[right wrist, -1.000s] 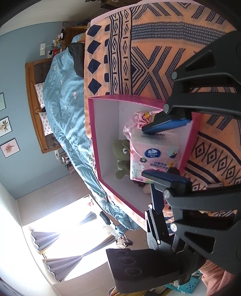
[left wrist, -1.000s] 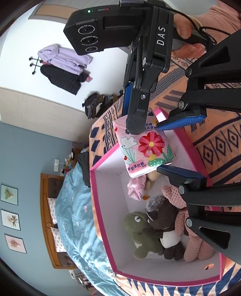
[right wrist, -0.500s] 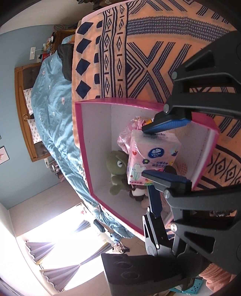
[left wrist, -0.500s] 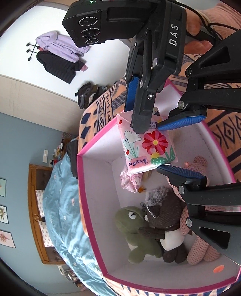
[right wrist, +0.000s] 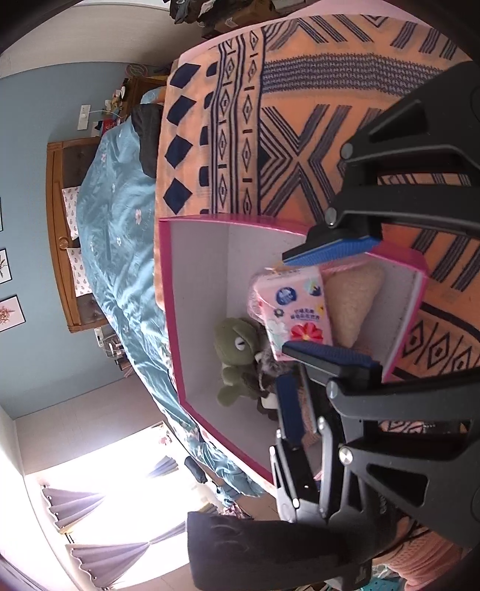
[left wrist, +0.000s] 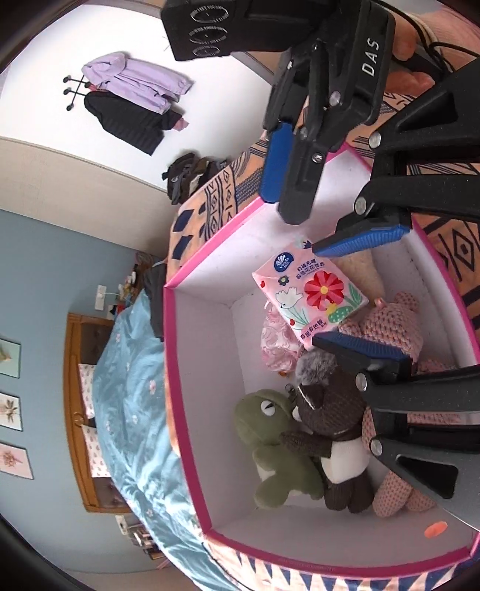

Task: Organize objects
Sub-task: 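Lower the floral tissue pack into the box and open both grippers, then move both grippers down to the yellow tissue pack and grasp it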

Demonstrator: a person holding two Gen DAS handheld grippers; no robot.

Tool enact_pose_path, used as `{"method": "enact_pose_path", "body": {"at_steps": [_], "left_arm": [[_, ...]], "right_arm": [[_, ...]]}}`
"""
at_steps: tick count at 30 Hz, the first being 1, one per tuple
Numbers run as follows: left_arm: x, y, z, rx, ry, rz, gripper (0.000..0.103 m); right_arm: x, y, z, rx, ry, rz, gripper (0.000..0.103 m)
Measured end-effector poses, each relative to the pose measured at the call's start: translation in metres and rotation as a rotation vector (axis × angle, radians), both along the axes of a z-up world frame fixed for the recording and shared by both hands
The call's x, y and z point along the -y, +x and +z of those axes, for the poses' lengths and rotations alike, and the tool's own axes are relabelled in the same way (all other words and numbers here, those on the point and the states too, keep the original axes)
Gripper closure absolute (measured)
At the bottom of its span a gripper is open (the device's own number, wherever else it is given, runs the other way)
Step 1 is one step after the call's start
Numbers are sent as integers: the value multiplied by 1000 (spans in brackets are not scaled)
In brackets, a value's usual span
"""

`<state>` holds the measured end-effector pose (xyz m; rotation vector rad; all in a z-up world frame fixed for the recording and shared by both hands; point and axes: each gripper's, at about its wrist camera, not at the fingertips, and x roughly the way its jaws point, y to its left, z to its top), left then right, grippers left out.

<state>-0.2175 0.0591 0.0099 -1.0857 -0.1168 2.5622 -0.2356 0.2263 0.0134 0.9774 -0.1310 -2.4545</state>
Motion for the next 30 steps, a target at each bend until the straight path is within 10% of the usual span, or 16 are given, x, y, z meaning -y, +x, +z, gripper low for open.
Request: {"method": "enact_pose_path", "body": {"at_steps": [18, 30], "left_arm": [[35, 107, 26, -167, 56, -45, 37], [45, 161, -39, -22, 88, -28, 36]], "right_arm": [[-4, 70, -3, -16, -97, 107, 56], [26, 117, -49, 96, -98, 246, 54]]}}
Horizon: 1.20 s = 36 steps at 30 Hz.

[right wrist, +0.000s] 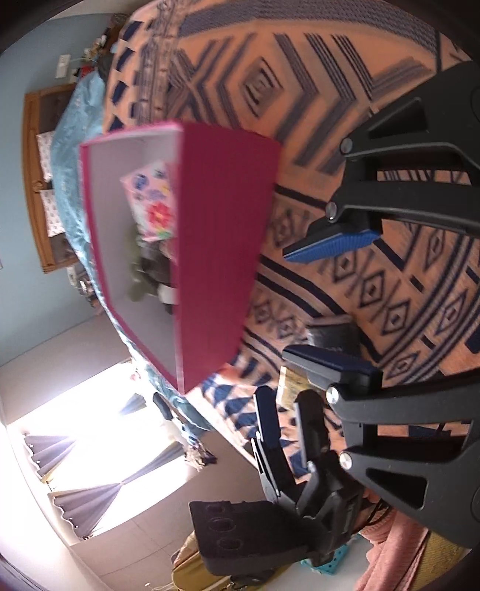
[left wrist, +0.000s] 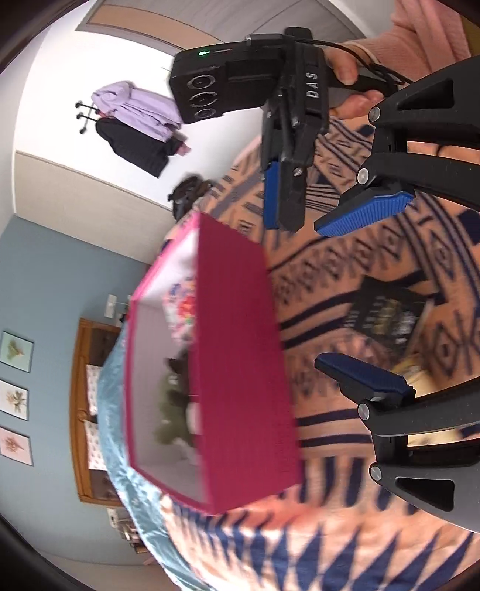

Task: Organize objects
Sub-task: 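Move both grippers down to the yellow tissue pack and grasp it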

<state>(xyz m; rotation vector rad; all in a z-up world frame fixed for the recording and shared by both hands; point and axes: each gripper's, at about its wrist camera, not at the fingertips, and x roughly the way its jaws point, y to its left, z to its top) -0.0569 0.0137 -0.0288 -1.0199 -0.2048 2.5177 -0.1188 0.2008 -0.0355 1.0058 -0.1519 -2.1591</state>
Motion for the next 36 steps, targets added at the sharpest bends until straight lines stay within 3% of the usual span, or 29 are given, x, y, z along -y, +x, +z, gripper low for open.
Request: {"method": "enact_pose_path", "body": {"at_steps": [8, 22, 27, 36], "left_arm": [[-5, 28, -30, 61, -41, 36, 36], [7, 31, -50, 152, 36, 55, 38], [19, 40, -42, 116, 35, 70, 38], [68, 50, -29, 73, 26, 223, 38]], "right_arm": [[19, 4, -28, 78, 22, 49, 54], [44, 3, -49, 136, 40, 82, 54], [51, 2, -45, 131, 29, 94, 54], [102, -4, -38, 113, 31, 199, 54]]}}
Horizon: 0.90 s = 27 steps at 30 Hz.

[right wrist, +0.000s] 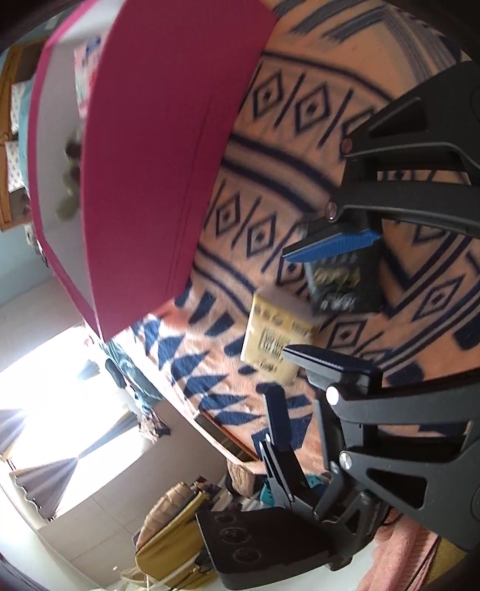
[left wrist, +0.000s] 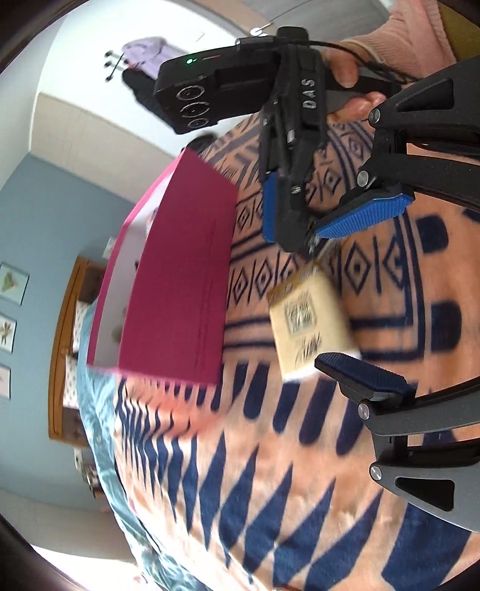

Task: Organize objects
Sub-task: 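Move both grippers down to the yellow tissue pack and grasp it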

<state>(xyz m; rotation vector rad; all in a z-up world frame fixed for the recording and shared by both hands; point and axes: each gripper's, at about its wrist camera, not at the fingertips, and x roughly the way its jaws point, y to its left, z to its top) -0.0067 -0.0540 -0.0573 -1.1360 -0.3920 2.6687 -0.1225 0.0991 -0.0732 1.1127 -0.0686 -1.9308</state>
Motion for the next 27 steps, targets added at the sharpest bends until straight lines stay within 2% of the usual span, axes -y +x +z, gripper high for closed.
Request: {"method": "enact_pose_path", "body": {"at_steps": [3, 5, 14, 20, 23, 27], "left_arm": [[10, -5, -6, 31, 7, 33, 38], [15, -8, -11, 49, 16, 42, 43], [13, -14, -22, 95, 20, 35, 53], [9, -14, -22, 95, 17, 28, 56], [7, -13, -22, 96, 17, 22, 57], [6, -11, -22, 97, 18, 23, 57]], "right_arm": [[15, -2, -3, 2, 20, 24, 54], [19, -3, -5, 11, 22, 26, 54], [23, -9, -11, 41, 35, 13, 55], [26, -9, -12, 41, 42, 14, 55], [28, -8, -15, 47, 50, 21, 60], [30, -7, -14, 43, 49, 22, 62]]}}
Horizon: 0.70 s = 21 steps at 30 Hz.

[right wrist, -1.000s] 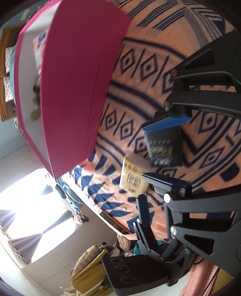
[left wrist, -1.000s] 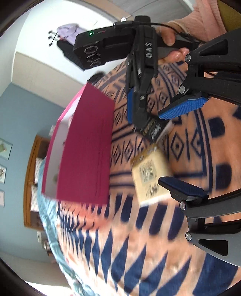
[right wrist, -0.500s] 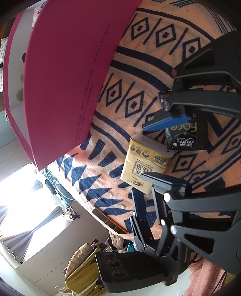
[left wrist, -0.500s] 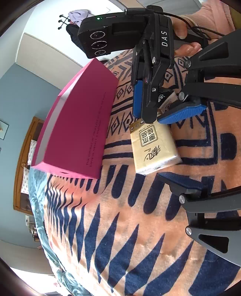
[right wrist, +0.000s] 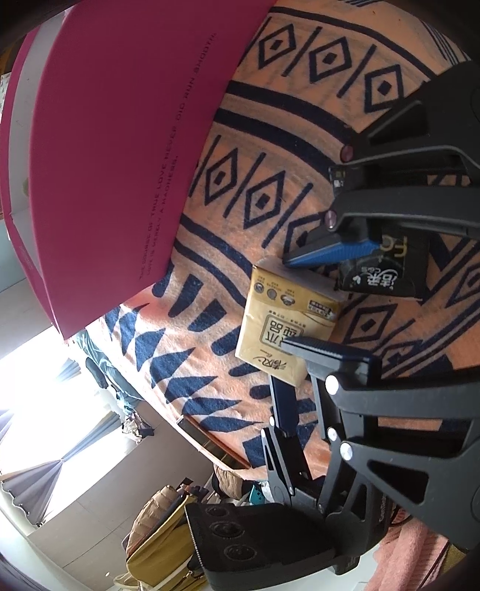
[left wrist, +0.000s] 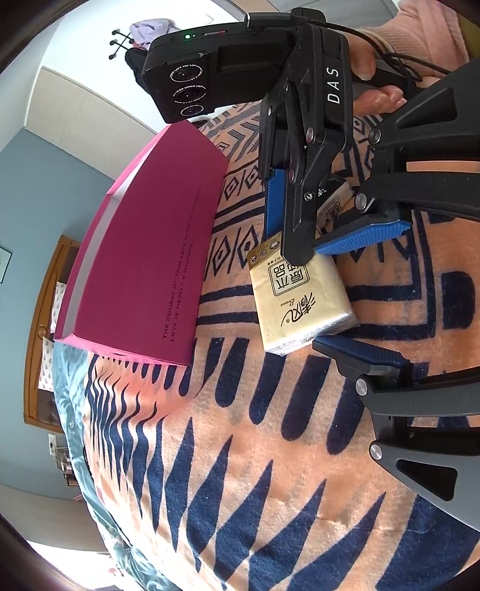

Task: Organize objects
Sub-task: 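Move both grippers down to the yellow tissue pack and grasp it, then lift the yellow tissue pack with both grippers and carry it toward the box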

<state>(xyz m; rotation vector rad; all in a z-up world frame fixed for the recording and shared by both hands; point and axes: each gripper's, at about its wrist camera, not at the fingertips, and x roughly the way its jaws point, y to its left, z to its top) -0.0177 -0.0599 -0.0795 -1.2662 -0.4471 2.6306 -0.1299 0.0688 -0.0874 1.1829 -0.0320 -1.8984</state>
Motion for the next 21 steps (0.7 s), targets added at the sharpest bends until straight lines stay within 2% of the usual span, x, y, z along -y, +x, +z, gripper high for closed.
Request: {"method": "enact_pose_path", "body": {"at_steps": [10, 21], "left_arm": [[-6, 7, 7, -14, -3, -9, 57], [-28, 5, 30, -69, -24, -64, 57]], "right_arm": [[-3, 1, 0, -9, -15, -14, 62], [-28, 11, 22, -72, -59, -63, 62]]}}
